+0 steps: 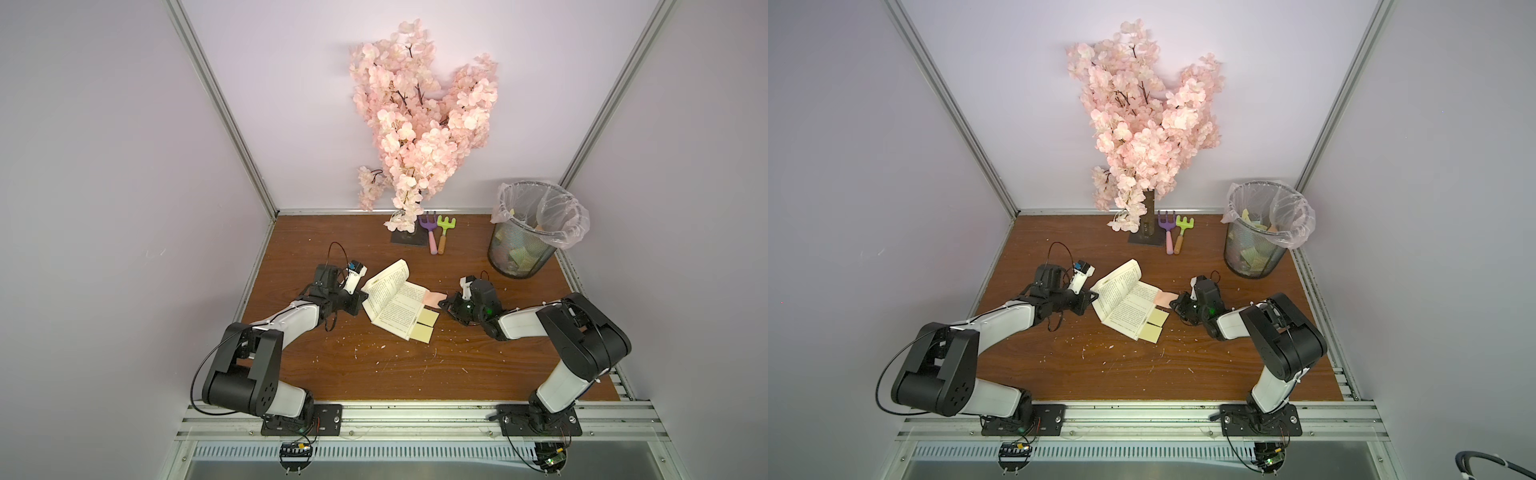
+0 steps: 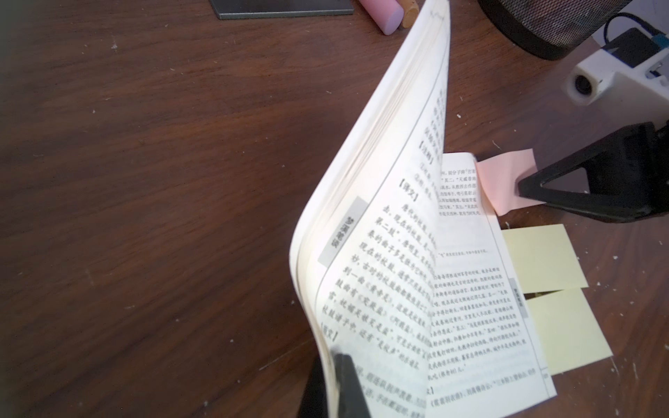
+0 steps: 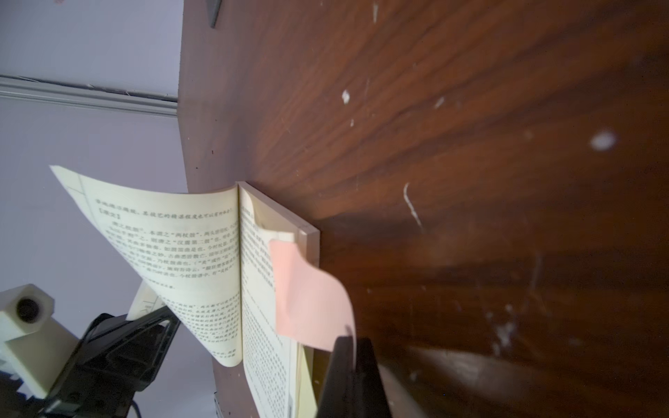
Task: Peel off the used sticky note
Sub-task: Tear off the note from the book.
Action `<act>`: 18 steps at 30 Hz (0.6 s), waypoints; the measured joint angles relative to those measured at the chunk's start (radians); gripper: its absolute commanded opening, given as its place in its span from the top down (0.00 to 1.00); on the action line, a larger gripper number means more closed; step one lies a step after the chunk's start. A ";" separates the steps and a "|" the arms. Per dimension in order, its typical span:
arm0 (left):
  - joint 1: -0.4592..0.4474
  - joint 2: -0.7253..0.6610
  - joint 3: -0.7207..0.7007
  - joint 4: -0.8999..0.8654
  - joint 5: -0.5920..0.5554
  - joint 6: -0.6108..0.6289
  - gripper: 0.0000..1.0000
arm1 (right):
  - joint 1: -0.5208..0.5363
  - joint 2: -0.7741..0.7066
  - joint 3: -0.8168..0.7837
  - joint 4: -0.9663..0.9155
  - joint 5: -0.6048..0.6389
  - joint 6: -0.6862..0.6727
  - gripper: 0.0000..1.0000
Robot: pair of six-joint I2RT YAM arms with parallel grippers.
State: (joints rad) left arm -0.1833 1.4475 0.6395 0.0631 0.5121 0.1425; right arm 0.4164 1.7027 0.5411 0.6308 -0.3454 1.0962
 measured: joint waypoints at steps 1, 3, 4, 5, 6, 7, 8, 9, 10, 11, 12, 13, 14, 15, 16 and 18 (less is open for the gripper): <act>0.000 0.000 0.000 0.000 0.000 0.000 0.99 | -0.017 0.000 0.000 0.003 -0.014 0.000 1.00; 0.000 0.000 0.000 0.000 0.000 0.000 0.99 | -0.051 0.000 -0.002 0.005 -0.041 0.000 1.00; 0.000 0.000 0.000 0.000 0.000 0.000 0.99 | -0.064 0.000 -0.004 0.005 -0.051 0.000 1.00; 0.000 0.000 0.000 0.000 0.000 0.000 0.99 | -0.076 0.000 -0.005 0.005 -0.067 0.000 1.00; 0.000 0.000 0.000 0.000 0.000 0.000 0.99 | -0.088 0.000 -0.008 0.005 -0.079 -0.001 1.00; 0.000 0.000 0.000 0.000 0.000 0.000 0.99 | -0.097 0.000 -0.009 0.005 -0.093 -0.002 1.00; 0.000 0.000 0.000 0.000 0.000 0.000 0.99 | -0.107 0.000 -0.010 0.005 -0.106 -0.004 1.00; 0.000 -0.001 0.000 -0.001 0.000 0.000 0.99 | -0.118 -0.003 -0.011 0.004 -0.122 -0.007 1.00; 0.000 -0.002 0.000 -0.001 0.000 0.000 0.99 | -0.126 -0.010 -0.014 0.003 -0.132 -0.010 1.00; 0.000 -0.005 0.000 -0.003 0.000 0.000 0.99 | -0.133 -0.024 -0.016 -0.003 -0.145 -0.016 1.00; 0.000 -0.007 0.000 -0.005 0.000 0.000 0.99 | -0.139 -0.049 -0.018 -0.018 -0.153 -0.026 1.00; 0.000 -0.010 0.000 -0.005 0.000 0.000 0.99 | -0.145 -0.084 -0.018 -0.043 -0.161 -0.043 1.00; 0.000 -0.011 0.000 -0.005 0.000 0.000 0.99 | -0.150 -0.126 -0.015 -0.076 -0.164 -0.064 1.00; 0.000 -0.012 0.000 -0.005 0.000 0.000 0.99 | -0.151 -0.180 -0.008 -0.124 -0.163 -0.091 1.00; 0.000 -0.013 0.000 -0.006 0.000 0.000 0.99 | -0.152 -0.233 0.006 -0.175 -0.160 -0.117 1.00; 0.000 -0.013 0.000 -0.008 0.001 0.000 0.99 | -0.154 -0.348 0.059 -0.286 -0.132 -0.176 1.00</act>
State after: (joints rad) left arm -0.1833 1.4349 0.6395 0.0551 0.5129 0.1429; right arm 0.2626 1.3544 0.6003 0.3443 -0.4774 0.9199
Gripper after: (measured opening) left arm 0.047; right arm 0.045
